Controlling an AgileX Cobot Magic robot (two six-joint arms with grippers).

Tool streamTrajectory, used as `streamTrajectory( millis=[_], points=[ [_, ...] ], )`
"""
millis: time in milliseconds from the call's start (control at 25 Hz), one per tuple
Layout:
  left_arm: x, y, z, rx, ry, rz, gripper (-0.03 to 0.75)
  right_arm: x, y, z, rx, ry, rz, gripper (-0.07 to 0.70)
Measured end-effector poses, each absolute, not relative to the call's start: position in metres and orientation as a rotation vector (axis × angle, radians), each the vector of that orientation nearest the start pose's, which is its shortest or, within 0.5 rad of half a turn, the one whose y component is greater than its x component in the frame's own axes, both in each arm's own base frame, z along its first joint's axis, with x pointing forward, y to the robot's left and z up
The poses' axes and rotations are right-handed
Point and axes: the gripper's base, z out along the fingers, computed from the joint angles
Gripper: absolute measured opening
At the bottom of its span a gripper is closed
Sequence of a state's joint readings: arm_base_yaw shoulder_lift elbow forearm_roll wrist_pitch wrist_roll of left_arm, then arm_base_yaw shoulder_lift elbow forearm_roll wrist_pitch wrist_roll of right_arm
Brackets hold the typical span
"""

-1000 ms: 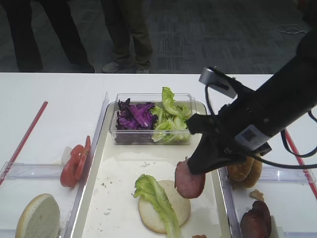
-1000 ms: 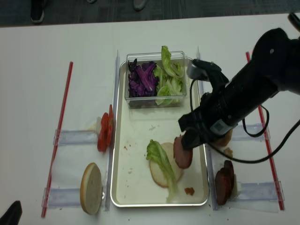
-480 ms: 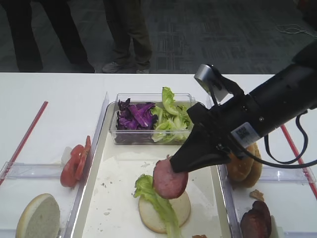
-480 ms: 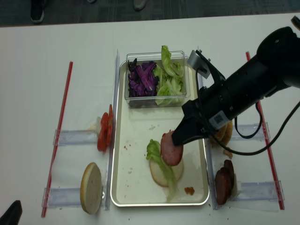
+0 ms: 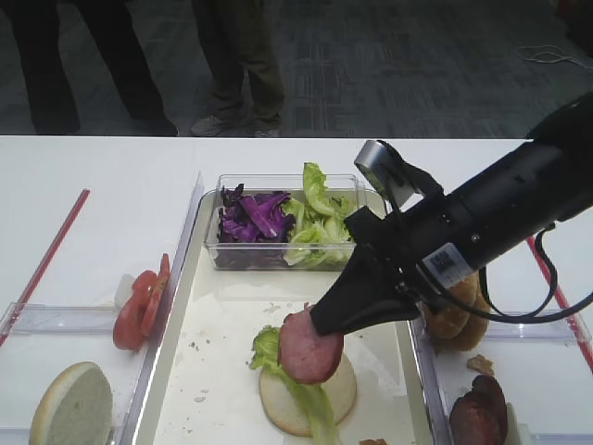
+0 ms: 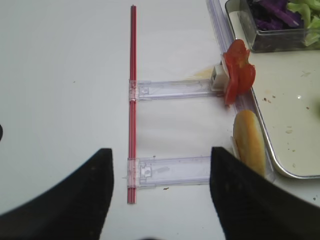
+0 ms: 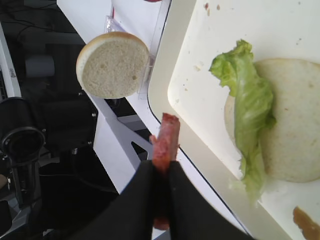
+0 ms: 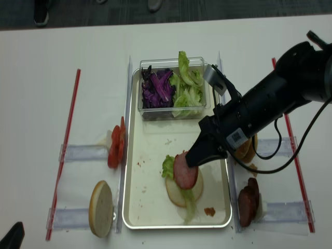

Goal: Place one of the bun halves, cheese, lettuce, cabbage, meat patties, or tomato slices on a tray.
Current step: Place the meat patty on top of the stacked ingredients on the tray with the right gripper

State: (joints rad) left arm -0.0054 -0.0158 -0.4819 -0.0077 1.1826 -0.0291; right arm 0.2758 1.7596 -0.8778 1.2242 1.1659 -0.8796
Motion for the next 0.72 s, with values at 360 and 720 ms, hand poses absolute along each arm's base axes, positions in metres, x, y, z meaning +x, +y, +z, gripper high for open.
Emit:
streamTrajectory(
  millis=[360,720],
  points=[
    [-0.011,-0.001,0.263,-0.025,2.168,-0.029,0.4,0.257,0.159,0.172,-0.53,2.703,1.573,0.108],
    [-0.011,-0.001,0.263,-0.025,2.168,-0.029,0.4,0.261,0.161,0.167,-0.526,2.687,1.504,0.108]
  ],
)
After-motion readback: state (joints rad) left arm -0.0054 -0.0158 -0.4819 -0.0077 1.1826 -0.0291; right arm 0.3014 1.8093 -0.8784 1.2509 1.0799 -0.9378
